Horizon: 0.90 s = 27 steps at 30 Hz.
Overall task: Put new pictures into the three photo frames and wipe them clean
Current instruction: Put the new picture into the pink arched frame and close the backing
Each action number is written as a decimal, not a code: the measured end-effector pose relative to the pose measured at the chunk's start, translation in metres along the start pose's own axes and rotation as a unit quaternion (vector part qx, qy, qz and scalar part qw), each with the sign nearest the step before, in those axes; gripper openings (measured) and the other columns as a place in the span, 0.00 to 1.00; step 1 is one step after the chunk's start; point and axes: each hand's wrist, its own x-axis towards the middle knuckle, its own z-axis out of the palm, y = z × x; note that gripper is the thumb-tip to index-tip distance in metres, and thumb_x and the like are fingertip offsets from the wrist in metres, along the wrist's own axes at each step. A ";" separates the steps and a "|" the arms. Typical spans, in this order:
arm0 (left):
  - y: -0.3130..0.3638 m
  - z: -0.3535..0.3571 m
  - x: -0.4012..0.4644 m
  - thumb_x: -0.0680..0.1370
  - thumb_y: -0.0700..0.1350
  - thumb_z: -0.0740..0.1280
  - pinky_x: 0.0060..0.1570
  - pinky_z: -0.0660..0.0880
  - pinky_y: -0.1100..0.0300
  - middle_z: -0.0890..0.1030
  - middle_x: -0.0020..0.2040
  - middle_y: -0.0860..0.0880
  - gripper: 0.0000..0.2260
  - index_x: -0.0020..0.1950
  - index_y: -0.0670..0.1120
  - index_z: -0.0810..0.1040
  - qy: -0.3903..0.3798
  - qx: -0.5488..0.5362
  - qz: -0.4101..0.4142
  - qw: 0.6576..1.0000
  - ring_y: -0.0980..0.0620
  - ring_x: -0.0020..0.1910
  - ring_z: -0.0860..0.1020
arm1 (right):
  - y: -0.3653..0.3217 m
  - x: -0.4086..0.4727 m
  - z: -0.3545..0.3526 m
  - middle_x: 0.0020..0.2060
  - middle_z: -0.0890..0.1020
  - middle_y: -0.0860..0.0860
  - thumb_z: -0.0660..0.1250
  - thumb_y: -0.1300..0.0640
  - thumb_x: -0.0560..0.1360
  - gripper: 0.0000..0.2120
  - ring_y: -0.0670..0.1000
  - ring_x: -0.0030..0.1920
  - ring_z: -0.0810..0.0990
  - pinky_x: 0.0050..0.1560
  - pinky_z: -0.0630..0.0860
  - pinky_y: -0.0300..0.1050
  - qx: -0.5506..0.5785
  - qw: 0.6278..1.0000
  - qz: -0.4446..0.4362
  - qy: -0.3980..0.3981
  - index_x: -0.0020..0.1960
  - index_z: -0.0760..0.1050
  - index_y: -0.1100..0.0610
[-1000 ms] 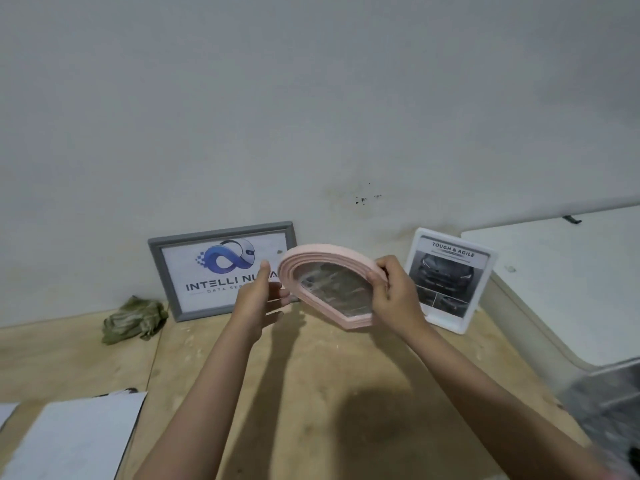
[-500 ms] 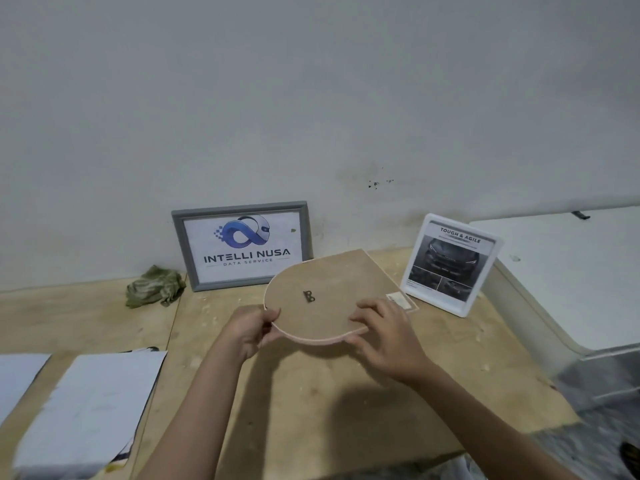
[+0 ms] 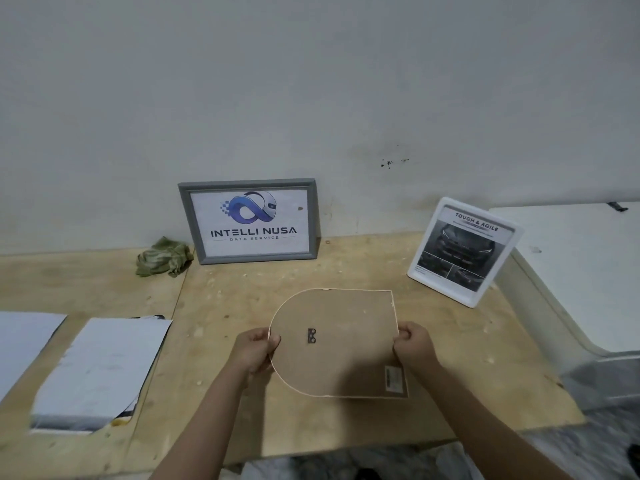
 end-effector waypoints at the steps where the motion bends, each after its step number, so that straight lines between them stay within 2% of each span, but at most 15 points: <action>1: -0.004 0.002 0.000 0.78 0.37 0.65 0.33 0.68 0.60 0.77 0.34 0.42 0.05 0.43 0.40 0.80 0.007 -0.011 -0.011 1.000 0.49 0.30 0.72 | 0.007 0.001 0.002 0.38 0.81 0.59 0.59 0.70 0.72 0.11 0.57 0.40 0.77 0.40 0.71 0.44 0.013 1.000 0.017 -0.003 0.45 0.79 0.62; 4: -0.012 0.008 0.001 0.80 0.43 0.61 0.33 0.71 0.58 0.80 0.34 0.42 0.10 0.44 0.40 0.78 -0.004 -0.110 -0.050 0.993 0.47 0.33 0.75 | 0.016 0.000 0.003 0.33 0.75 0.56 0.62 0.65 0.73 0.11 0.54 0.37 0.72 0.38 0.67 0.44 0.082 0.992 0.088 -0.029 0.33 0.76 0.58; 7: -0.012 0.012 0.000 0.82 0.48 0.57 0.41 0.80 0.54 0.85 0.41 0.43 0.15 0.52 0.40 0.78 -0.050 -0.242 -0.107 0.963 0.46 0.39 0.83 | 0.022 -0.002 0.006 0.32 0.76 0.56 0.62 0.63 0.74 0.11 0.53 0.35 0.72 0.39 0.68 0.45 0.146 0.981 0.124 -0.037 0.35 0.76 0.59; 10: -0.013 0.017 -0.008 0.82 0.51 0.56 0.37 0.82 0.52 0.85 0.42 0.41 0.18 0.54 0.39 0.78 -0.100 -0.314 -0.135 0.935 0.45 0.39 0.84 | 0.025 -0.004 0.010 0.37 0.79 0.58 0.62 0.62 0.75 0.08 0.54 0.38 0.75 0.42 0.71 0.47 0.182 0.973 0.140 -0.024 0.40 0.78 0.59; 13: -0.016 0.020 -0.011 0.82 0.50 0.55 0.34 0.82 0.51 0.85 0.42 0.40 0.18 0.54 0.39 0.77 -0.111 -0.339 -0.139 0.924 0.44 0.38 0.84 | 0.023 -0.003 0.009 0.39 0.78 0.56 0.61 0.61 0.75 0.06 0.54 0.38 0.74 0.41 0.71 0.45 0.189 0.973 0.132 -0.005 0.43 0.77 0.58; 17: -0.025 0.020 -0.011 0.81 0.50 0.56 0.38 0.82 0.47 0.85 0.46 0.40 0.17 0.58 0.40 0.77 -0.119 -0.374 -0.143 0.909 0.42 0.42 0.84 | 0.020 0.001 0.008 0.39 0.78 0.56 0.60 0.60 0.75 0.07 0.55 0.39 0.74 0.43 0.71 0.46 0.181 0.976 0.122 -0.003 0.41 0.76 0.56; 19: -0.029 0.021 -0.012 0.81 0.50 0.56 0.40 0.81 0.45 0.85 0.45 0.40 0.17 0.56 0.40 0.78 -0.118 -0.391 -0.140 0.902 0.42 0.42 0.84 | 0.022 0.004 0.010 0.38 0.78 0.55 0.62 0.56 0.70 0.05 0.55 0.40 0.74 0.44 0.71 0.49 0.175 0.978 0.117 -0.003 0.38 0.75 0.55; 23: -0.033 0.026 -0.015 0.79 0.47 0.57 0.43 0.80 0.44 0.85 0.42 0.43 0.14 0.52 0.43 0.80 -0.129 -0.433 -0.125 0.883 0.43 0.40 0.84 | 0.036 0.017 0.014 0.43 0.81 0.58 0.61 0.50 0.62 0.13 0.59 0.45 0.78 0.53 0.76 0.57 0.185 0.974 0.131 -0.009 0.40 0.77 0.56; 25: -0.030 0.030 -0.018 0.76 0.44 0.59 0.39 0.81 0.45 0.85 0.38 0.44 0.12 0.44 0.44 0.83 -0.128 -0.444 -0.114 0.879 0.44 0.37 0.84 | 0.039 0.019 0.017 0.46 0.81 0.59 0.61 0.51 0.62 0.13 0.60 0.47 0.79 0.55 0.75 0.58 0.194 0.970 0.147 -0.014 0.41 0.77 0.55; 27: -0.025 0.034 -0.022 0.75 0.43 0.60 0.35 0.81 0.47 0.85 0.38 0.43 0.10 0.45 0.43 0.82 -0.123 -0.423 -0.111 0.891 0.44 0.35 0.84 | 0.042 0.020 0.018 0.47 0.81 0.60 0.62 0.53 0.66 0.09 0.62 0.50 0.79 0.56 0.76 0.59 0.195 0.968 0.159 -0.008 0.42 0.78 0.55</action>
